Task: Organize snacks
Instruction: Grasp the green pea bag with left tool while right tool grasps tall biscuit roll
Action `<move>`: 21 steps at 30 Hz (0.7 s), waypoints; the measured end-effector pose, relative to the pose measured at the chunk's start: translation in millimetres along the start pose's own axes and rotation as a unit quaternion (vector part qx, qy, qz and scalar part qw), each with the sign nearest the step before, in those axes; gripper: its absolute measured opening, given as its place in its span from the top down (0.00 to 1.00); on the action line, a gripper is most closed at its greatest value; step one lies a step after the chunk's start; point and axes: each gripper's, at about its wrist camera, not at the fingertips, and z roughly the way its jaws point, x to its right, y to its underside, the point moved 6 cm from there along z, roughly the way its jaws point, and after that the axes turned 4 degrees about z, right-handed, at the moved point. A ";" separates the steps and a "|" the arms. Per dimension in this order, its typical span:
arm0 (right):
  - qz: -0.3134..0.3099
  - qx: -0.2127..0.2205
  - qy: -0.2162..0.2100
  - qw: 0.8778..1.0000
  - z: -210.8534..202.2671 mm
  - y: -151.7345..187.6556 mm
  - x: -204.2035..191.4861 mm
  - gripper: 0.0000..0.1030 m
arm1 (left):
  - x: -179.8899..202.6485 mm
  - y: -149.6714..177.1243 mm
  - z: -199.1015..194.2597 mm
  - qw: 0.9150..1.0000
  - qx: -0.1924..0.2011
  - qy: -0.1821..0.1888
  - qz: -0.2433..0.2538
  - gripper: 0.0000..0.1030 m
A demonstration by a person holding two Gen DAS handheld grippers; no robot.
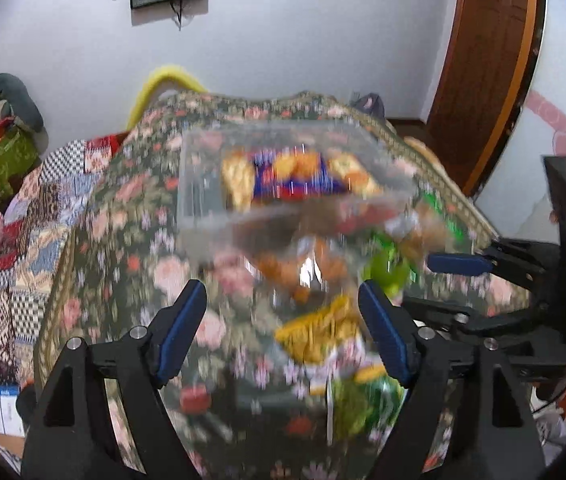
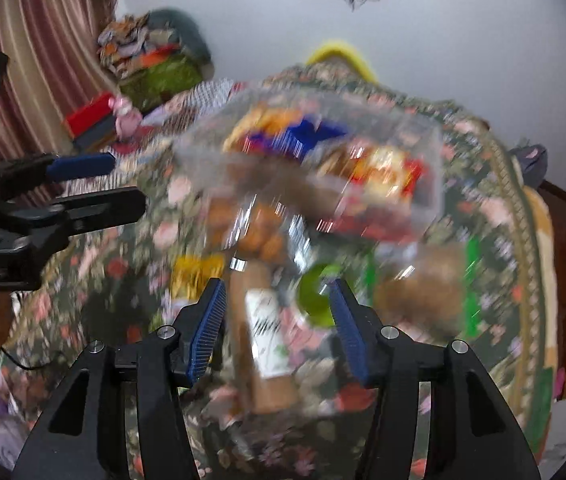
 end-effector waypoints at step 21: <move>0.066 -0.031 0.017 0.997 -3.6 62.5 22.8 0.67 | 66.7 84.4 31.6 0.994 -0.092 0.064 0.009 0.22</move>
